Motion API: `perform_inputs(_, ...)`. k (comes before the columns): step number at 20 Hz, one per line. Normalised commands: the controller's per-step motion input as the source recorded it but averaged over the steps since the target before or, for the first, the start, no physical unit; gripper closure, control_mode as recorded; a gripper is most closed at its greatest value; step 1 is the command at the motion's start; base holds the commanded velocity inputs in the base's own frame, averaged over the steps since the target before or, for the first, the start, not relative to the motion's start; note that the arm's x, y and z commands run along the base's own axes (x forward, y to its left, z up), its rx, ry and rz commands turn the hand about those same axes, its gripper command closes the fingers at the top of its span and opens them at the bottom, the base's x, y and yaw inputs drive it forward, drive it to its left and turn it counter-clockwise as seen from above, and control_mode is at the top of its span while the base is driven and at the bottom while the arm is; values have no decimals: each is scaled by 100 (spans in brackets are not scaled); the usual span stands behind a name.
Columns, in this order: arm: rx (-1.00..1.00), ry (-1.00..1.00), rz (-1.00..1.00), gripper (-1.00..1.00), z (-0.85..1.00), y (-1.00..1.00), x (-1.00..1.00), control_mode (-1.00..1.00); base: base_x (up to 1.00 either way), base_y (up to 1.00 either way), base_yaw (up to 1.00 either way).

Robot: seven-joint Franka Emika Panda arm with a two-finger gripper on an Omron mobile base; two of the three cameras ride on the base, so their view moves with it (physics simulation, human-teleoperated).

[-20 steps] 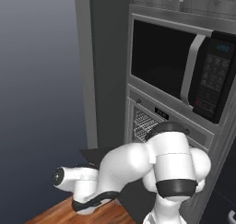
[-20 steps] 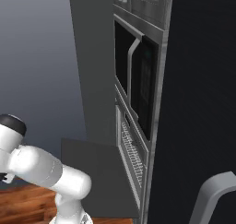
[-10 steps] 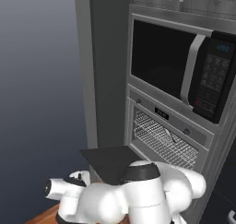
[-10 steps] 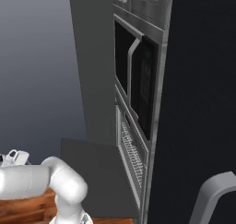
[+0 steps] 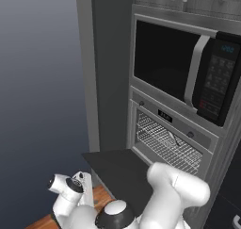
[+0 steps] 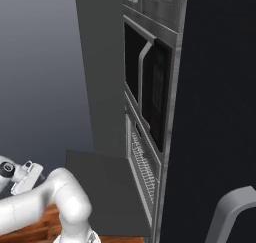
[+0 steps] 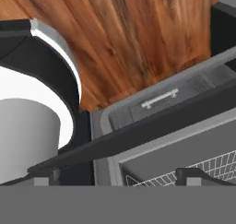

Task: Place the fish on the top rack of the oven, and slide the tray back inside. Close the oven door.

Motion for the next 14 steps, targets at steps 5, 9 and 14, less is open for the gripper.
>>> perform_inputs(5,-14,4,4,-100,-57,0,30,-100,0,0,0)
perform_inputs(9,-16,-2,1,-100,-68,0,7,-100,0,0,0)
perform_inputs(14,-14,-12,0,-100,-67,0,7,-100,0,0,0)
